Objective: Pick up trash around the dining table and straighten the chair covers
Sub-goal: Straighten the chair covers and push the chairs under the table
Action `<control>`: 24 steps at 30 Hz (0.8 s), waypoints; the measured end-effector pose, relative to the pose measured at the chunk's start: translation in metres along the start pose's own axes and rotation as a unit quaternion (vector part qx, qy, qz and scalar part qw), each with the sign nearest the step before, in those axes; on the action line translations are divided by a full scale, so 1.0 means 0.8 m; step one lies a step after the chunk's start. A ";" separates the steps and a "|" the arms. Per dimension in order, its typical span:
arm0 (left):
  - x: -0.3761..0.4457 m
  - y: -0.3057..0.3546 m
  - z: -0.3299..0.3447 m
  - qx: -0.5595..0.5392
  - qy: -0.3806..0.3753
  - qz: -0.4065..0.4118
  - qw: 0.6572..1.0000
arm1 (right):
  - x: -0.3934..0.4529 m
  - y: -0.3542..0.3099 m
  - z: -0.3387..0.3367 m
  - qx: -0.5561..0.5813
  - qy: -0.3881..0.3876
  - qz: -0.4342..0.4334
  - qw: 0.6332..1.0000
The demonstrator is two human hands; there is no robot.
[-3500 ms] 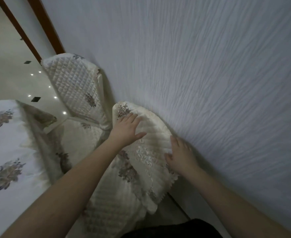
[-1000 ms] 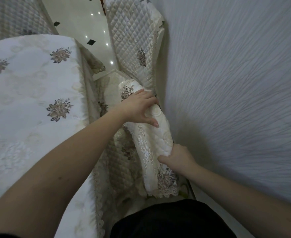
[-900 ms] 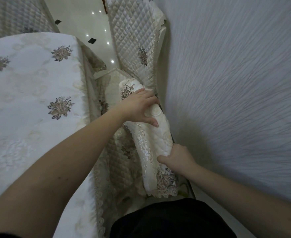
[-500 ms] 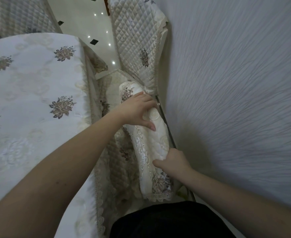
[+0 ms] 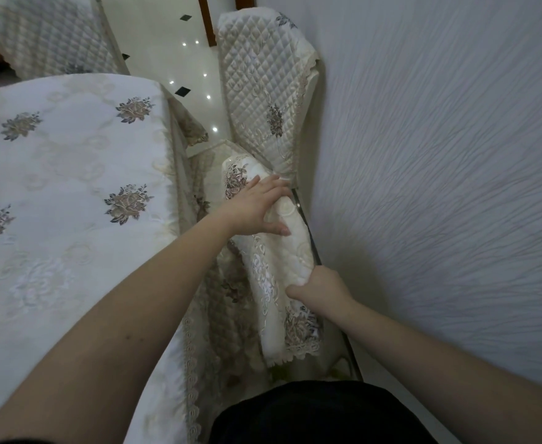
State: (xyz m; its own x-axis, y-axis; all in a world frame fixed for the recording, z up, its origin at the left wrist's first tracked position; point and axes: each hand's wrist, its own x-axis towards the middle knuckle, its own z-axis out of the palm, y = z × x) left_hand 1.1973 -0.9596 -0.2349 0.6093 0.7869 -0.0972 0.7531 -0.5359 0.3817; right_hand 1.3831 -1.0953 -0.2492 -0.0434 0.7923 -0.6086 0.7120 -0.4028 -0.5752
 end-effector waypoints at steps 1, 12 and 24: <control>-0.002 0.003 -0.001 -0.004 0.000 -0.009 1.000 | -0.001 0.002 0.001 -0.009 -0.004 -0.001 1.000; -0.019 0.072 0.045 -0.051 0.133 -0.168 0.975 | 0.006 0.009 -0.070 0.026 -0.245 -0.040 0.968; -0.060 0.211 0.126 -0.147 0.196 -0.323 0.914 | 0.124 -0.109 -0.103 0.112 -0.050 -0.144 0.982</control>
State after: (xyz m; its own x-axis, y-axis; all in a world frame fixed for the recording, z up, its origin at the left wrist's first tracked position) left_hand 1.3204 -1.1188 -0.2587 -0.1171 0.9903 -0.0748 0.7897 0.1386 0.5976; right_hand 1.3747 -0.9440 -0.2143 -0.2976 0.8435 -0.4471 0.4876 -0.2684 -0.8308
